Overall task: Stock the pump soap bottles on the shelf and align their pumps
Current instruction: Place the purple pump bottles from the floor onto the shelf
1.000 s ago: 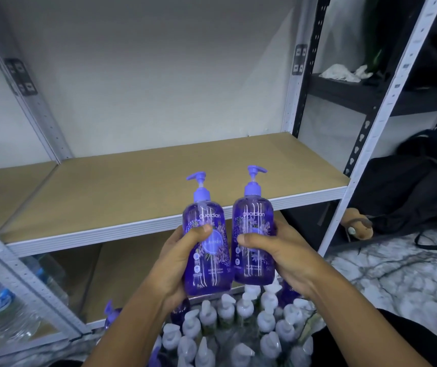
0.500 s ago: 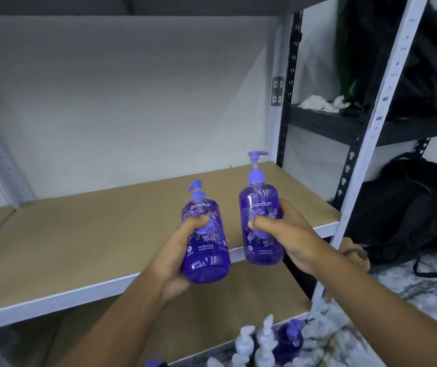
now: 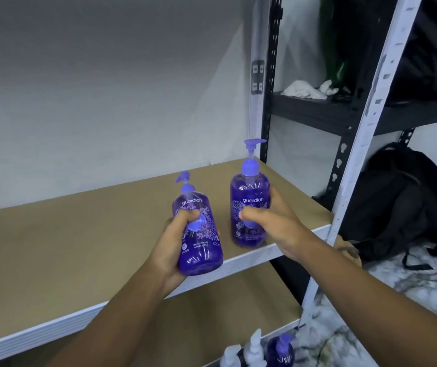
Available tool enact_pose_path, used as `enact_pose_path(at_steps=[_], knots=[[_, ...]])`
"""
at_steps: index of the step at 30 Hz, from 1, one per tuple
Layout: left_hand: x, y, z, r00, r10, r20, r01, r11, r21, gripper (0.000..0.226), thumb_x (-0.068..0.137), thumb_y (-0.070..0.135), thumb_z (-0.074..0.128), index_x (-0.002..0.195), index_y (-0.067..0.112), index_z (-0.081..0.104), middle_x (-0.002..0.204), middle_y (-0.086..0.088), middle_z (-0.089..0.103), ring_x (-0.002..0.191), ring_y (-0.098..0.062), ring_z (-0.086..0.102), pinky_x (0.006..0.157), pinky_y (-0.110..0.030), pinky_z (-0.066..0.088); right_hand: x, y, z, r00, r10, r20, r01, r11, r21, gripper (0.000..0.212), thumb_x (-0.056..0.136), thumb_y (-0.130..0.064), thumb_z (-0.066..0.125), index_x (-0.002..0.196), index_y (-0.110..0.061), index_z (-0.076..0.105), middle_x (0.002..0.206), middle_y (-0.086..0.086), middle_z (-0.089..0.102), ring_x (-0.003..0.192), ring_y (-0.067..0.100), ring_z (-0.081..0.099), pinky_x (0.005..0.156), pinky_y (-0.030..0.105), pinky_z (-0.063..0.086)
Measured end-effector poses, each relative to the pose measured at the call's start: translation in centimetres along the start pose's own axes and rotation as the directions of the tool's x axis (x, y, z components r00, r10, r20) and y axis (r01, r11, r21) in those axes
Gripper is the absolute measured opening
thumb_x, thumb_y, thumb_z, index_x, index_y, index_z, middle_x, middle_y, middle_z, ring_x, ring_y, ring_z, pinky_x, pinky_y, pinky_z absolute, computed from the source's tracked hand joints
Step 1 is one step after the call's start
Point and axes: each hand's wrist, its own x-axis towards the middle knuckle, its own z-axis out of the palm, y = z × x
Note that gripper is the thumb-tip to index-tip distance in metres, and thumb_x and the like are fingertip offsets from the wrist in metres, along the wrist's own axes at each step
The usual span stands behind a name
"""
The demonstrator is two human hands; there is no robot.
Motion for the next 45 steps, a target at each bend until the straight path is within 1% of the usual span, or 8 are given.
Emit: enact_pose_path(at_steps=[7, 13, 17, 20, 31, 34, 39, 45], knots=[[1.0, 0.0, 0.2, 1.000, -0.009, -0.006, 0.009, 0.999, 0.048, 0.068, 0.076, 0.031, 0.071, 0.136, 0.003, 0.054, 0.106, -0.021, 0.065, 0.092, -0.035, 0.064, 0.073, -0.043, 0.059, -0.2, 1.0, -0.7, 0.999, -0.001, 0.045, 0.004, 0.998, -0.061, 0.072, 0.062, -0.016, 0.080, 0.127, -0.029, 0.052, 0.108, 0.002, 0.072, 0.098, 0.016, 0.071, 0.087, 0.037, 0.058], [2.2, 0.1, 1.1, 0.999, 0.039, -0.030, -0.040, 0.999, -0.017, 0.075, 0.071, 0.033, 0.074, 0.137, 0.006, 0.052, 0.102, -0.018, 0.066, 0.083, -0.031, 0.067, 0.073, -0.044, 0.058, -1.6, 2.1, -1.3, 1.000, -0.013, -0.006, 0.011, 0.941, -0.339, 0.094, 0.062, -0.032, 0.094, 0.132, -0.037, 0.032, 0.119, -0.025, 0.050, 0.104, -0.005, 0.057, 0.074, 0.009, 0.049], [2.2, -0.5, 0.5, 0.999, 0.024, -0.047, -0.027, 0.999, -0.045, 0.078, 0.068, 0.036, 0.078, 0.138, 0.010, 0.052, 0.108, -0.018, 0.069, 0.087, -0.032, 0.070, 0.070, -0.043, 0.057, -1.7, 3.1, -0.8, 0.992, -0.101, -0.077, 0.047, 0.852, -0.521, 0.085, 0.056, -0.045, 0.095, 0.121, -0.035, 0.040, 0.110, -0.025, 0.055, 0.097, -0.009, 0.057, 0.073, 0.009, 0.045], [2.2, -0.6, 0.4, 0.999, 0.023, -0.035, -0.025, 0.997, -0.072, 0.057, 0.082, 0.034, 0.071, 0.132, 0.008, 0.058, 0.100, -0.017, 0.071, 0.080, -0.029, 0.071, 0.067, -0.041, 0.059, -0.5, 3.2, -0.7, 0.989, -0.109, -0.098, 0.032, 0.813, -0.582, 0.079, 0.059, -0.044, 0.093, 0.117, -0.031, 0.042, 0.103, -0.022, 0.055, 0.088, -0.009, 0.056, 0.066, 0.007, 0.042], [2.5, -0.1, 0.3, 1.000, -0.011, -0.014, 0.009, 0.987, -0.159, 0.041, 0.089, 0.034, 0.064, 0.122, 0.010, 0.063, 0.099, -0.016, 0.066, 0.084, -0.029, 0.066, 0.072, -0.042, 0.060, 9.4, 3.9, -1.5, 0.985, -0.053, -0.162, -0.069, 0.744, -0.664, 0.082, 0.063, -0.047, 0.090, 0.125, -0.016, 0.045, 0.123, 0.001, 0.064, 0.110, 0.024, 0.062, 0.087, 0.033, 0.050], [2.7, -0.2, 0.3, 1.000, -0.008, -0.005, 0.007, 0.987, -0.162, 0.038, 0.089, 0.033, 0.064, 0.119, 0.010, 0.064, 0.098, -0.016, 0.067, 0.083, -0.028, 0.067, 0.071, -0.041, 0.060, 11.8, 4.1, -1.9, 0.984, -0.028, -0.178, -0.102, 0.726, -0.680, 0.085, 0.060, -0.052, 0.089, 0.127, -0.017, 0.048, 0.123, 0.001, 0.064, 0.110, 0.025, 0.062, 0.091, 0.035, 0.051], [3.0, -0.3, 0.1, 1.000, 0.003, 0.016, -0.001, 0.984, -0.180, 0.033, 0.089, 0.033, 0.064, 0.114, 0.012, 0.065, 0.093, -0.014, 0.069, 0.087, -0.028, 0.067, 0.082, -0.044, 0.057, 15.4, 5.1, -3.1, 0.979, -0.012, -0.205, -0.133, 0.723, -0.677, 0.109, 0.031, -0.075, 0.076, 0.127, -0.027, 0.054, 0.122, -0.005, 0.067, 0.110, 0.021, 0.063, 0.095, 0.040, 0.053], [3.1, -0.3, 0.0, 1.000, 0.004, 0.029, 0.001, 0.984, -0.177, 0.036, 0.089, 0.033, 0.063, 0.117, 0.011, 0.064, 0.095, -0.015, 0.069, 0.087, -0.029, 0.067, 0.079, -0.042, 0.058, 17.2, 5.0, -3.6, 0.982, 0.018, -0.186, -0.144, 0.708, -0.691, 0.111, 0.029, -0.078, 0.072, 0.128, -0.030, 0.056, 0.124, -0.006, 0.067, 0.110, 0.021, 0.063, 0.099, 0.039, 0.051]])
